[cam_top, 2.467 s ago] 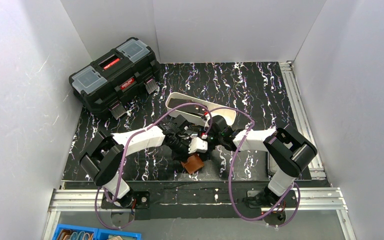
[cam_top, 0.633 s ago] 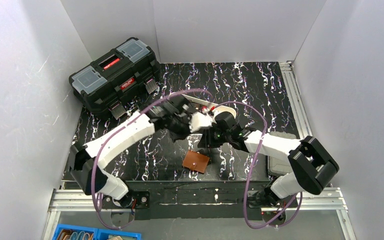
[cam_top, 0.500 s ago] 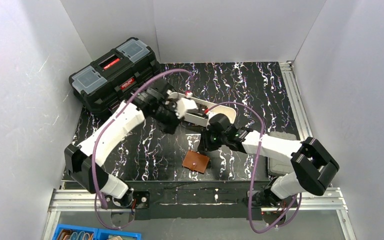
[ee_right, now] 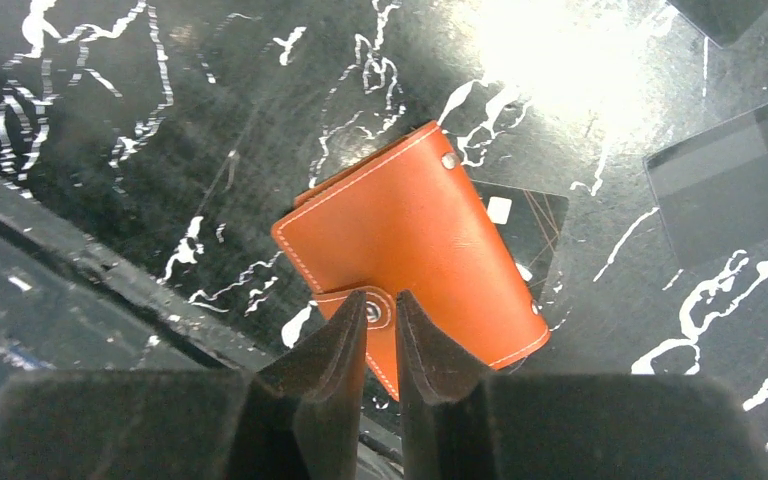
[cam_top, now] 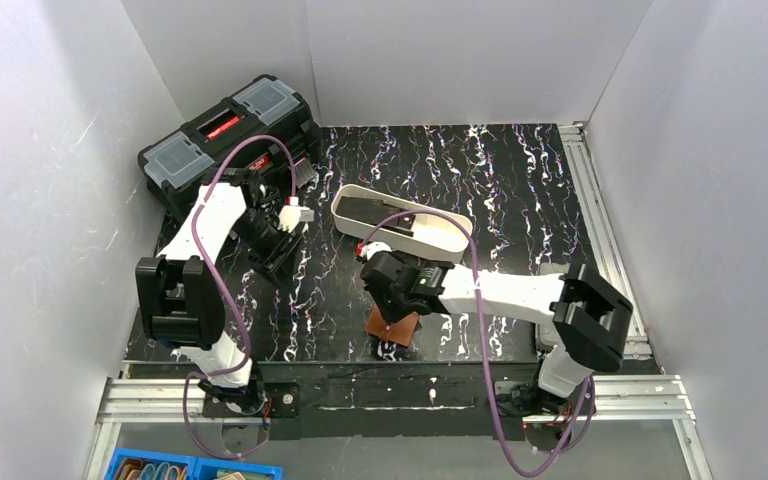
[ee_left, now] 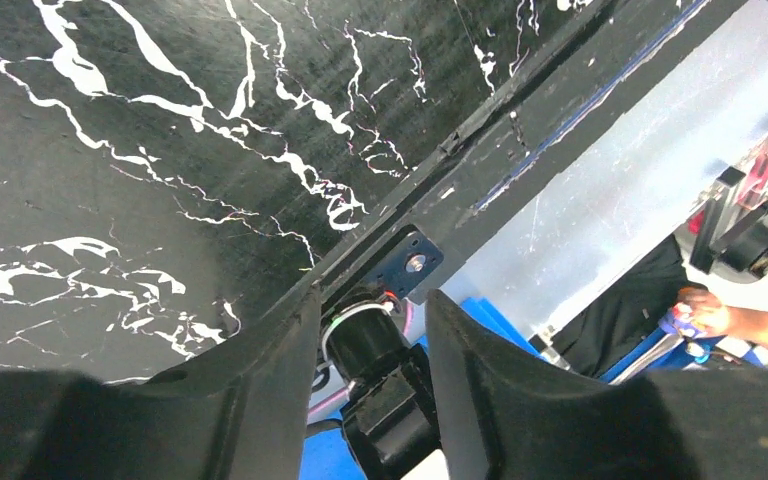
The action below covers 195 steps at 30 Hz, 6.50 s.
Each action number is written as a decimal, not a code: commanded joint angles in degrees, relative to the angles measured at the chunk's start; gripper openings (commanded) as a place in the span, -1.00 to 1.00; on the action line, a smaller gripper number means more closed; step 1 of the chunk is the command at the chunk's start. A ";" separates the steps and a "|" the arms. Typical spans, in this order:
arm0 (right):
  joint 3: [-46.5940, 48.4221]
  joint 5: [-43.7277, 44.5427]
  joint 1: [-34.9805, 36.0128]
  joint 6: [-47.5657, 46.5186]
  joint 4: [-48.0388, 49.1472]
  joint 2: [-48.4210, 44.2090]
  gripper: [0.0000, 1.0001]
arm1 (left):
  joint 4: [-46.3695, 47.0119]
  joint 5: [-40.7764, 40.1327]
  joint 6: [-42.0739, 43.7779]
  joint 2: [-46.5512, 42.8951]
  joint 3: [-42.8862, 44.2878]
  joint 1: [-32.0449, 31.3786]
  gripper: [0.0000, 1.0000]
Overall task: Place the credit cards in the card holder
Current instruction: Close the card holder at the center of the board.
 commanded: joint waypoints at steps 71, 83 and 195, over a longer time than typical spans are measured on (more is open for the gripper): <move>-0.92 4.58 3.30 1.63 -1.45 0.98 -0.97 | 2.34 -6.57 2.61 -5.09 -4.35 -0.43 0.97; -1.51 -0.84 3.22 -0.87 4.23 2.88 0.10 | 2.01 -6.45 2.77 -4.41 -3.53 -0.45 0.97; -32.03 0.56 0.49 -1.88 38.22 -13.28 -0.97 | 45.44 -4.03 -18.69 3.74 -14.10 -38.40 0.97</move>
